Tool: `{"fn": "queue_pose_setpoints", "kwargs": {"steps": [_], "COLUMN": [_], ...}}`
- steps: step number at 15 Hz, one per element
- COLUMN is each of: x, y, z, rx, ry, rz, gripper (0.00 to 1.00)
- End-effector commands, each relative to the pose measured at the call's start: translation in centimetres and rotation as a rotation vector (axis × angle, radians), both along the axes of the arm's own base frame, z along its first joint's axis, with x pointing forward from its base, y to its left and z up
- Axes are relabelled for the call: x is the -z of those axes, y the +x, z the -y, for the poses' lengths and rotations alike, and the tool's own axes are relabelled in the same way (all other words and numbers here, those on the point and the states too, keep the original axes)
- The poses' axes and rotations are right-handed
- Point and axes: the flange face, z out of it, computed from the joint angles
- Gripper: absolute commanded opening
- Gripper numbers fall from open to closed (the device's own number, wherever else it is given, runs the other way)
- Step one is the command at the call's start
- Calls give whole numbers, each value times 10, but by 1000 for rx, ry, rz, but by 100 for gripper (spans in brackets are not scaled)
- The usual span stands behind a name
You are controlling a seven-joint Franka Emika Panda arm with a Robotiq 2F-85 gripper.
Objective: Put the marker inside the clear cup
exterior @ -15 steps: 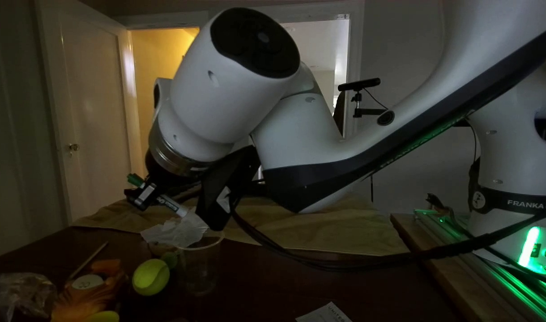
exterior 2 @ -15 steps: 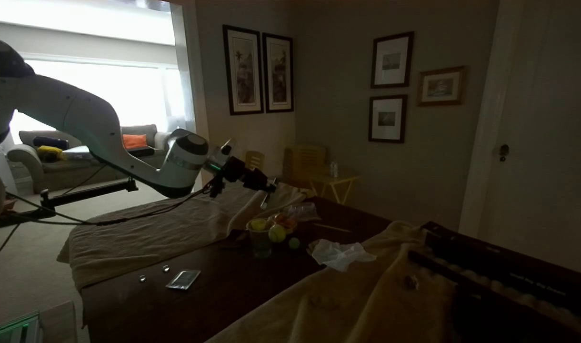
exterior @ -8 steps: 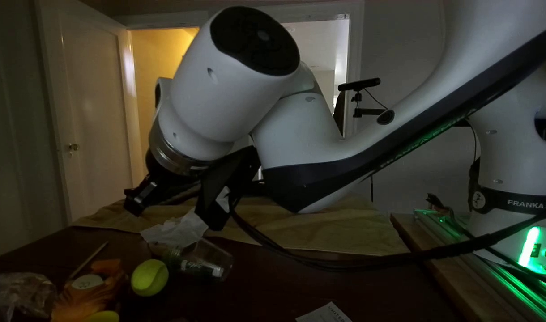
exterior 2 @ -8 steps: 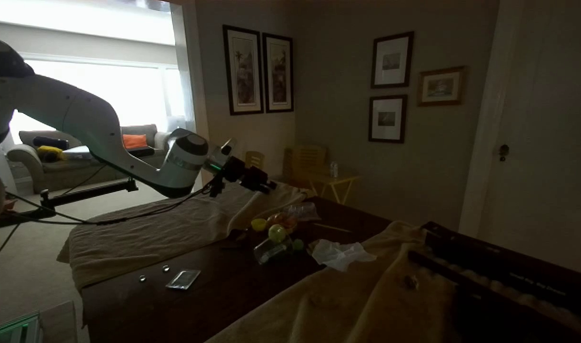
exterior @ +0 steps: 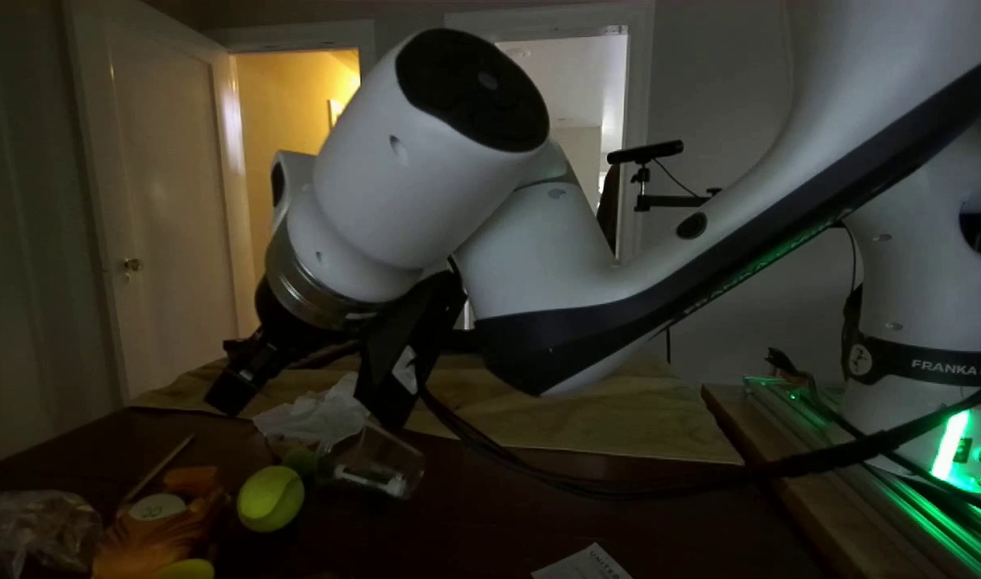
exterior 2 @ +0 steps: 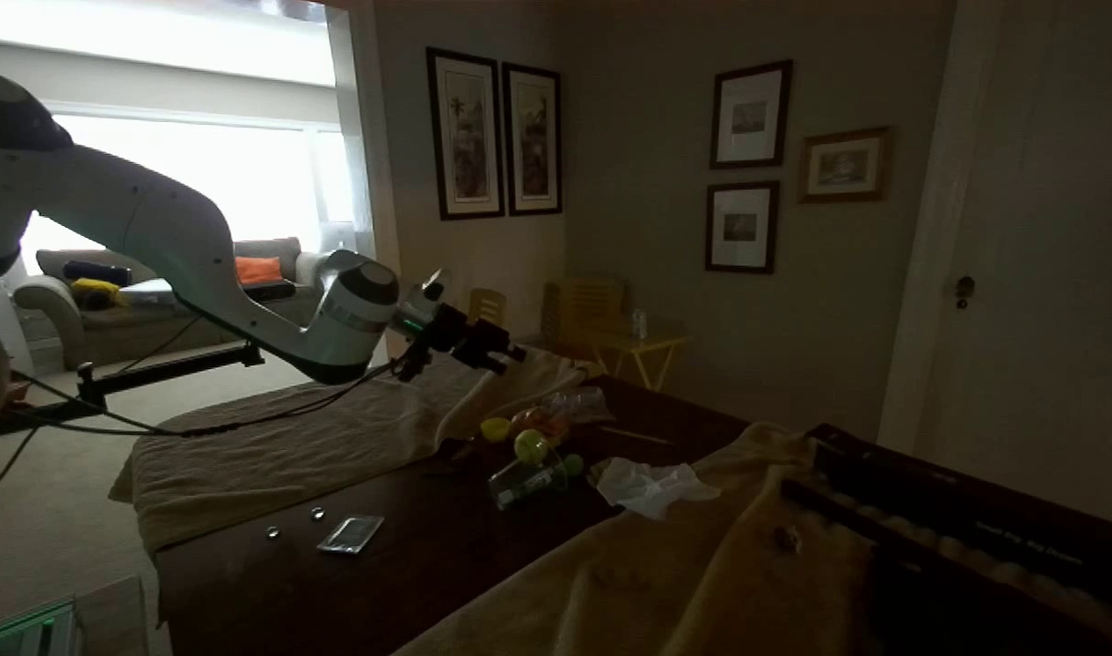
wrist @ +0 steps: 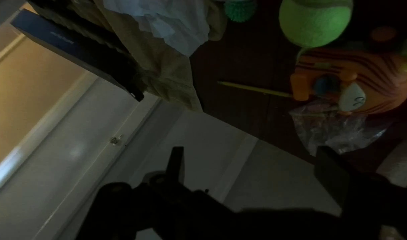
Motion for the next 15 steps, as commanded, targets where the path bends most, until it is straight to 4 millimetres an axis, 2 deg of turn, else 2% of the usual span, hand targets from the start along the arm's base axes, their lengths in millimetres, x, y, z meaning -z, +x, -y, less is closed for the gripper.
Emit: {"fn": "queue_pose_setpoints", "kwargs": {"steps": [1,7,11,15], "x": [-5,-21,-53,-77], "y": [3,17,34,33], "z": [-4,12,42,62], "rx": [-171,-261,-323,-322], "ry": [41,288,440,549], "rz": [1,1,-11,-104], "gripper": [100,100,100,100]}}
